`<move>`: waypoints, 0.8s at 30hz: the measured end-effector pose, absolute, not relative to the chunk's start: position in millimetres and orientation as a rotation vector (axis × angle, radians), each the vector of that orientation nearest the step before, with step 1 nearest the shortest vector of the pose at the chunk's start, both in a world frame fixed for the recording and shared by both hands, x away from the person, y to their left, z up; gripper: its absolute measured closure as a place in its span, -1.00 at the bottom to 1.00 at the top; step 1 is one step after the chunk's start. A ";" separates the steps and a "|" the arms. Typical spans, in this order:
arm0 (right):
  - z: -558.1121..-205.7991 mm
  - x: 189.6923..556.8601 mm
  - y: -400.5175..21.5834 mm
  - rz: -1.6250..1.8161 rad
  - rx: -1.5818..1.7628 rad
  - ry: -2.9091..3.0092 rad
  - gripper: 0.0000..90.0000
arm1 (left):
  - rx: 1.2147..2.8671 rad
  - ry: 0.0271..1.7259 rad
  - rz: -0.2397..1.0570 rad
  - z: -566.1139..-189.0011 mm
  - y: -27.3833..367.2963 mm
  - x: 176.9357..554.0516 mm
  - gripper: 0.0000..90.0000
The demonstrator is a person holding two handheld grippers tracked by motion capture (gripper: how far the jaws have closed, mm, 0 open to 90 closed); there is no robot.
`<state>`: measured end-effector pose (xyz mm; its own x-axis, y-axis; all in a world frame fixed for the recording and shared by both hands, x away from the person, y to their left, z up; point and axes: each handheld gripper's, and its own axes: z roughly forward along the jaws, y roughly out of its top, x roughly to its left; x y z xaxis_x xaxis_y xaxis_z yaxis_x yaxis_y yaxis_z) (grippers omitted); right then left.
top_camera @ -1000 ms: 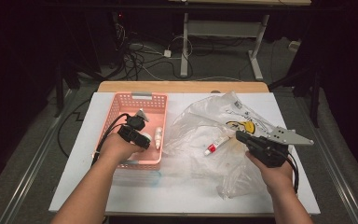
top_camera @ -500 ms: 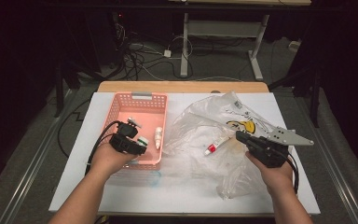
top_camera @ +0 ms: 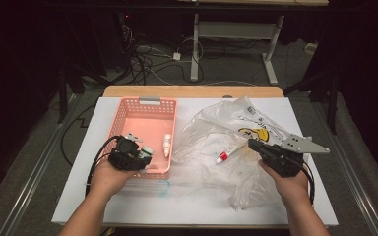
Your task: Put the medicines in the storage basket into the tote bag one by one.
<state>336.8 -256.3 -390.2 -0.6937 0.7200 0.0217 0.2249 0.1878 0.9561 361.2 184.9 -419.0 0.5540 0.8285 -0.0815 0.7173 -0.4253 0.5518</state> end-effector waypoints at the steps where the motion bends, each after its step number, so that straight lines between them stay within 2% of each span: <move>1: -390.3 336.7 -256.2 1.517 0.884 2.034 1.00 | 2.253 1.235 0.285 -419.7 184.7 360.6 0.20; 10: -390.1 335.7 -253.8 1.517 0.882 2.038 1.00 | 2.146 1.195 0.372 -423.2 189.4 350.9 0.20; 17: -389.7 335.2 -253.2 1.522 0.876 2.038 1.00 | 2.079 1.138 0.329 -420.0 190.2 348.1 0.20; 24: -389.7 335.4 -253.7 1.524 0.876 2.039 1.00 | 2.061 1.060 0.368 -407.1 179.7 335.5 0.20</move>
<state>335.4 -253.7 -389.7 -0.6993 0.7146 0.0206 0.2221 0.1898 0.9564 335.5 179.7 -407.1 0.6114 0.7863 -0.0886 0.5626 -0.3532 0.7475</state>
